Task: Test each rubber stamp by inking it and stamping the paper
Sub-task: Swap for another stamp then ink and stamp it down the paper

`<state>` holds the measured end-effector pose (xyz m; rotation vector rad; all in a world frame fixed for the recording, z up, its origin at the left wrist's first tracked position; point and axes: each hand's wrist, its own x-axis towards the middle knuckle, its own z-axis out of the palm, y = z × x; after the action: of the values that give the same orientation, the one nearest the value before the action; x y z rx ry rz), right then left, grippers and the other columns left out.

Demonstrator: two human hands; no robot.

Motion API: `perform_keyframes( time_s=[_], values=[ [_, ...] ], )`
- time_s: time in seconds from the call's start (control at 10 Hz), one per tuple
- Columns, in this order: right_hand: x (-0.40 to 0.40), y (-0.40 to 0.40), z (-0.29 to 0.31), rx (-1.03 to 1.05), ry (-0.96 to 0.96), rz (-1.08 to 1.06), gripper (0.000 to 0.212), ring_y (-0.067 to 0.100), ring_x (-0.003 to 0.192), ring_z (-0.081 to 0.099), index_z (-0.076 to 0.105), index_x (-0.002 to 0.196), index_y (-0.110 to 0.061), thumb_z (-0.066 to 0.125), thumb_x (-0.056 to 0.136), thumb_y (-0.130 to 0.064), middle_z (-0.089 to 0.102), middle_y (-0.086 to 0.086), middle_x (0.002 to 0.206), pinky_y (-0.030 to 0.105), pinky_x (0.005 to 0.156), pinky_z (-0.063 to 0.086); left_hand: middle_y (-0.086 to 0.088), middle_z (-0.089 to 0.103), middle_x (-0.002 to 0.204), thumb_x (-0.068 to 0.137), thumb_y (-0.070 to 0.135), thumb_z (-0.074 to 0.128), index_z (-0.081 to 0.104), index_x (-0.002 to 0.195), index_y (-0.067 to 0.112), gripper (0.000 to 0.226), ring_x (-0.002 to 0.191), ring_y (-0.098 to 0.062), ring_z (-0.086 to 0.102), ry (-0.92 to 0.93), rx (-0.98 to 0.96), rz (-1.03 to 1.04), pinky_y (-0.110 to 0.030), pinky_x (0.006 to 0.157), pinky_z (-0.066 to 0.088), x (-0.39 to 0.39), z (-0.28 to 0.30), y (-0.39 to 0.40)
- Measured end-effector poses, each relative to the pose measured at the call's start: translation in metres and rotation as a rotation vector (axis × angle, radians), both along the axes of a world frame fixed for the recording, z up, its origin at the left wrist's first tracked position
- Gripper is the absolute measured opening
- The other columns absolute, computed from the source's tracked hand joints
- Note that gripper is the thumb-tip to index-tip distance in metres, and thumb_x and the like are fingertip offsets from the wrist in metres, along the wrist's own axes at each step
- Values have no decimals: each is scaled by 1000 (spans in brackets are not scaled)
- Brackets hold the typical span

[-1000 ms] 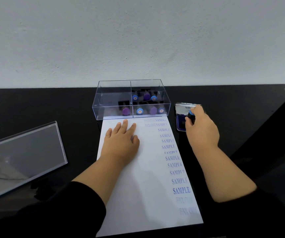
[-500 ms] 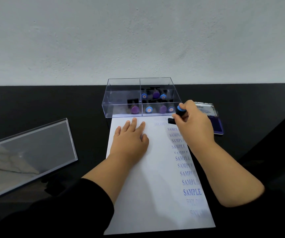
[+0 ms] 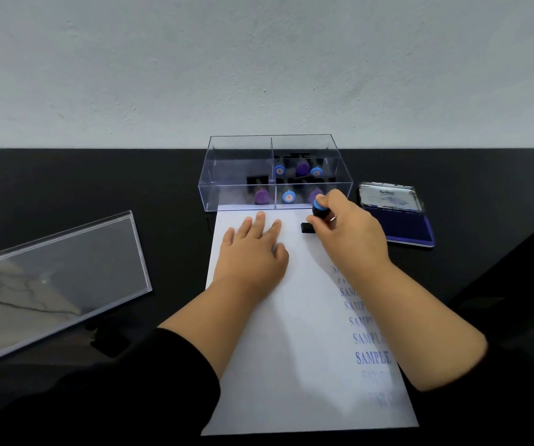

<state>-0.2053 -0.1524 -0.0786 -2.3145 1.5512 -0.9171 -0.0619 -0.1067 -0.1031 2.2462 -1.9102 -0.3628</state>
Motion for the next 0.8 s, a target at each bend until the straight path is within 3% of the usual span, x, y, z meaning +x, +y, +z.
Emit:
perform_keyframes(
  time_s=[0.3,0.8],
  values=[
    [6,1,-8,-16,66,-16,18,26,81,58,54,108,-14,53,93,-23,64,5,98,38,67,50,4,-3,160,101,34,21,10,152,32,52,147,-14,-5,-1,-4,-1,-36,117,-6,0,-1,0],
    [0,-1,-6,1,-10,-2,22,22,83,58,53,112,-17,56,92,-26,63,1,96,32,67,45,3,-2,160,101,34,21,10,152,32,53,147,-15,-5,-6,-9,-1,-36,117,-6,0,-1,0]
  ],
)
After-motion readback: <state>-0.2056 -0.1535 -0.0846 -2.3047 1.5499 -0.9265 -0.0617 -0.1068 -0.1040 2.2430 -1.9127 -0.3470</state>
